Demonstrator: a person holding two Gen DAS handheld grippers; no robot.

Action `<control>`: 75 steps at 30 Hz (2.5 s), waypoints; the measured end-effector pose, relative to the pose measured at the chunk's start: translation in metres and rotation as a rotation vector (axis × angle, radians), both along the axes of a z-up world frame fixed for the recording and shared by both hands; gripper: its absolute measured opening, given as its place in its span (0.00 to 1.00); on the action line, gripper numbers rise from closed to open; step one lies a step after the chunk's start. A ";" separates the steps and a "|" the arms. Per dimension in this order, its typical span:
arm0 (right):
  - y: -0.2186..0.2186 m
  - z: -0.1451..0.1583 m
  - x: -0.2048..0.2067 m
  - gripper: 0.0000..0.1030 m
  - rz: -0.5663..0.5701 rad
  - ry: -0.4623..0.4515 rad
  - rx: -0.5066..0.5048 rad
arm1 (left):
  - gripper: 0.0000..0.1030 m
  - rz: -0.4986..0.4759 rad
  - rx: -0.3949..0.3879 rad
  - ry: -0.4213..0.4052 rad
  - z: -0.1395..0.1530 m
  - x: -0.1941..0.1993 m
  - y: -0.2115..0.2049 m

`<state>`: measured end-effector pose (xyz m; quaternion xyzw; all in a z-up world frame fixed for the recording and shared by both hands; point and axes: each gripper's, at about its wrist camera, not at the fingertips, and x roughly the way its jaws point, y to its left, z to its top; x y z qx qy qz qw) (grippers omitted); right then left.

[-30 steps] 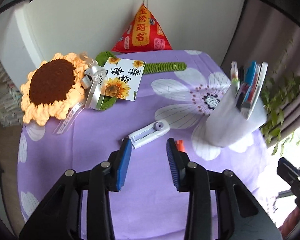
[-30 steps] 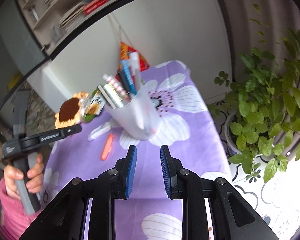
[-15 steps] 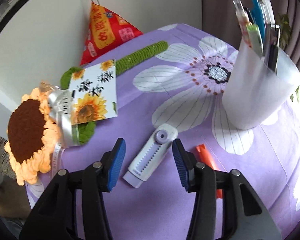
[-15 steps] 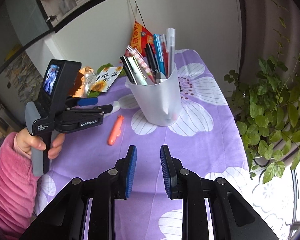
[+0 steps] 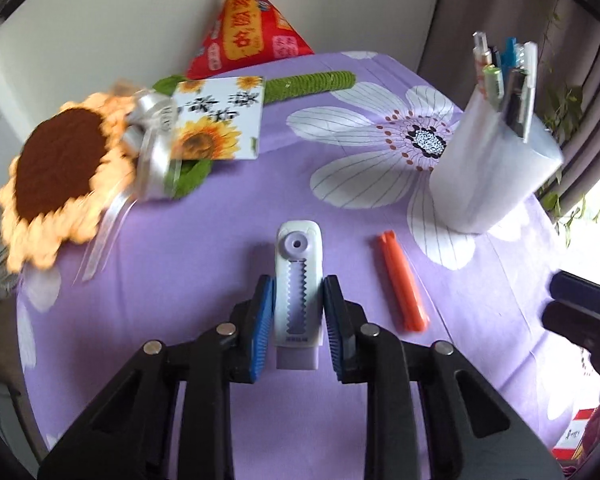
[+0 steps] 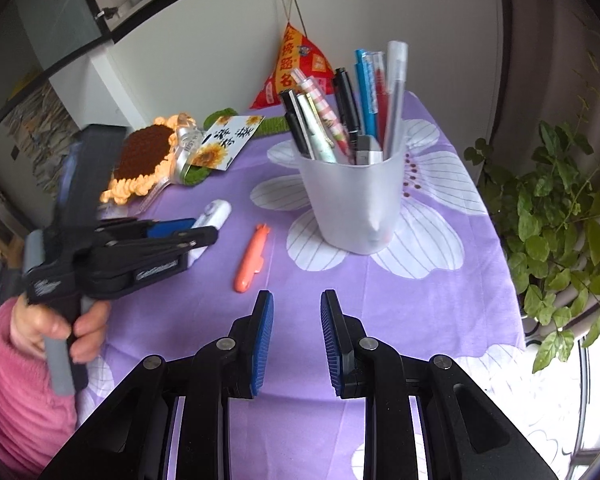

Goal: Organize stationery
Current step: 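Grasp the white eraser on the tablecloth with the left gripper, then lift the white eraser with the left gripper while the right gripper grasps the orange marker, then carry the orange marker into the white cup and open the right gripper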

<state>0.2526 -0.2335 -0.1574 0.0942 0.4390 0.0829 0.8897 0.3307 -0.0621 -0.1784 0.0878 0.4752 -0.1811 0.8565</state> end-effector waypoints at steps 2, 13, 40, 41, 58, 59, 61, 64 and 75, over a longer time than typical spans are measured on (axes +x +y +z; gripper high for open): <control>0.006 -0.003 0.006 0.24 0.009 0.018 -0.005 | 0.23 0.043 -0.011 -0.013 0.004 -0.020 0.011; 0.038 -0.020 0.066 0.28 -0.007 0.143 -0.035 | 0.23 0.181 -0.074 0.021 -0.010 -0.093 0.051; 0.071 0.000 0.038 0.12 0.118 0.104 -0.133 | 0.23 0.169 -0.101 0.057 -0.019 -0.105 0.056; 0.070 0.002 0.032 0.12 0.123 0.099 -0.127 | 0.23 0.165 -0.099 0.059 -0.019 -0.106 0.055; 0.035 0.010 -0.018 0.12 0.101 0.064 0.016 | 0.37 0.167 -0.031 0.043 -0.020 -0.093 0.035; 0.034 0.010 -0.018 0.12 0.103 0.065 0.018 | 0.37 0.170 -0.026 0.043 -0.020 -0.090 0.034; 0.032 0.010 -0.020 0.12 0.106 0.065 0.020 | 0.35 0.180 -0.026 0.053 -0.022 -0.084 0.034; 0.027 0.013 -0.022 0.12 0.104 0.056 0.025 | 0.23 0.206 -0.023 0.053 -0.022 -0.080 0.037; 0.017 0.018 -0.021 0.12 0.087 0.037 0.046 | 0.23 0.223 -0.081 -0.018 0.013 -0.093 0.041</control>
